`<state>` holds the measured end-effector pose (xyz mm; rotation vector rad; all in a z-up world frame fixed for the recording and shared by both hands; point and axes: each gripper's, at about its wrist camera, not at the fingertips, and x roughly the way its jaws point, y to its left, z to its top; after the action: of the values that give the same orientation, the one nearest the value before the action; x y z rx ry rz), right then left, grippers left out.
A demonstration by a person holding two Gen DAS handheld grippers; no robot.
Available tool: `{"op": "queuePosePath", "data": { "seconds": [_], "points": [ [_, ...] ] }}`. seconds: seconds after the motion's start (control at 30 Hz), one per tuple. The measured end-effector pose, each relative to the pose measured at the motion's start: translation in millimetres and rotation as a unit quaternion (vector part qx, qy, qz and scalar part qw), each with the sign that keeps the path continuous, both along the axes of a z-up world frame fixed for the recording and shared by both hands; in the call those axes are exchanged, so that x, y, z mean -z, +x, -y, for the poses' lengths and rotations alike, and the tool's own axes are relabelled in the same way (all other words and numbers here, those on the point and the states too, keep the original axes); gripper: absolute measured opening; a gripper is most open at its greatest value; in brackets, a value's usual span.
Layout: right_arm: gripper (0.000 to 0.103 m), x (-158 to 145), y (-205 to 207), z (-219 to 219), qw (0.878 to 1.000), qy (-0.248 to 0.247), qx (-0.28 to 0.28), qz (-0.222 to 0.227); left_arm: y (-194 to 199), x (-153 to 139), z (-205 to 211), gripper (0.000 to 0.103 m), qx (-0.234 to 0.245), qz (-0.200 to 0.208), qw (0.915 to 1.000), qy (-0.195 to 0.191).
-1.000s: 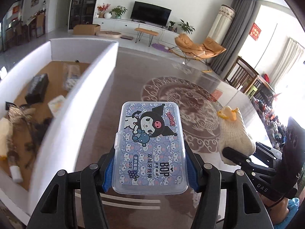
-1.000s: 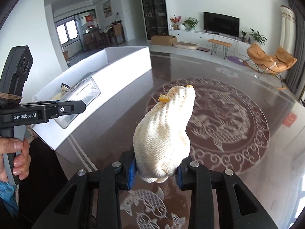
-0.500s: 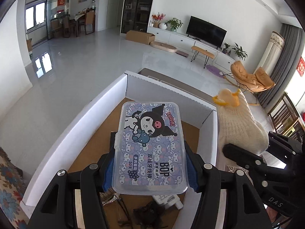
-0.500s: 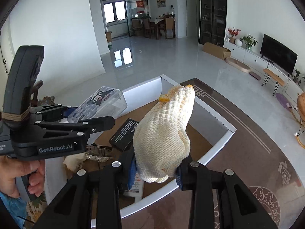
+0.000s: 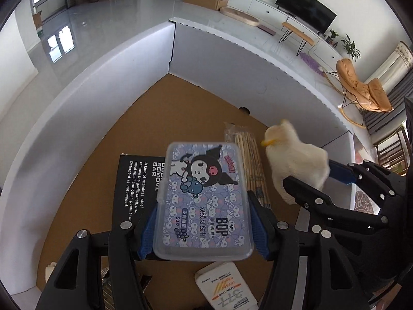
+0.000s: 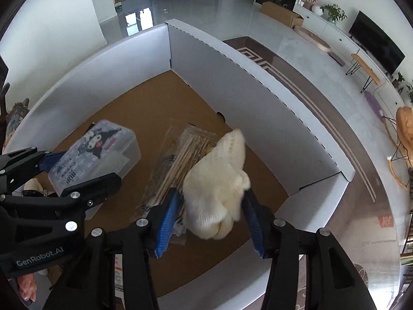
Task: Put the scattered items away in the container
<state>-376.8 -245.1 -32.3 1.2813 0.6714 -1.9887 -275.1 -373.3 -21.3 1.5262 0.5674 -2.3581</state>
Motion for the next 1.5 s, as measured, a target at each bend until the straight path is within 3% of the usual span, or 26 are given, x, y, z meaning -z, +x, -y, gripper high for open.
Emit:
{"op": "queuePosePath", "data": {
  "seconds": [0.1, 0.27, 0.33, 0.4, 0.6, 0.7, 0.9, 1.5],
  "points": [
    [0.056, -9.7, -4.8, -11.8, 0.999, -0.026, 0.014, 0.013, 4.3, -4.0, -7.7, 0.078, -0.008, -0.001, 0.9998, -0.018],
    [0.056, -40.3, 8.4, -26.9, 0.998, -0.053, 0.020, 0.007, 20.1, -35.8, -20.9, 0.080, -0.029, -0.026, 0.9979, -0.052],
    [0.056, -54.9, 19.0, -33.9, 0.998, -0.060, 0.010, 0.001, 31.5, -53.0, -30.5, 0.097, -0.045, -0.043, 0.9950, -0.077],
    [0.056, -67.3, 32.9, -42.5, 0.998, -0.058, -0.003, -0.007, 47.2, -66.8, -38.9, 0.101, -0.069, -0.062, 0.9919, -0.087],
    [0.056, -93.8, 65.1, -74.2, 0.997, -0.075, -0.019, -0.014, 93.8, -109.7, -67.2, 0.101, -0.124, -0.107, 0.9770, -0.137],
    [0.056, -102.8, 75.0, -87.5, 0.996, -0.091, -0.018, -0.017, 118.1, -127.3, -78.7, 0.102, -0.134, -0.136, 0.9711, -0.143],
    [0.056, -104.1, 72.0, -92.7, 0.995, -0.097, 0.002, -0.027, 133.9, -146.2, -94.8, 0.102, -0.134, -0.144, 0.9621, -0.189],
    [0.056, -95.5, 77.2, -75.3, 0.995, -0.096, -0.010, -0.013, 140.7, -144.6, -95.3, 0.102, -0.163, -0.130, 0.9603, -0.185]
  ]
}}
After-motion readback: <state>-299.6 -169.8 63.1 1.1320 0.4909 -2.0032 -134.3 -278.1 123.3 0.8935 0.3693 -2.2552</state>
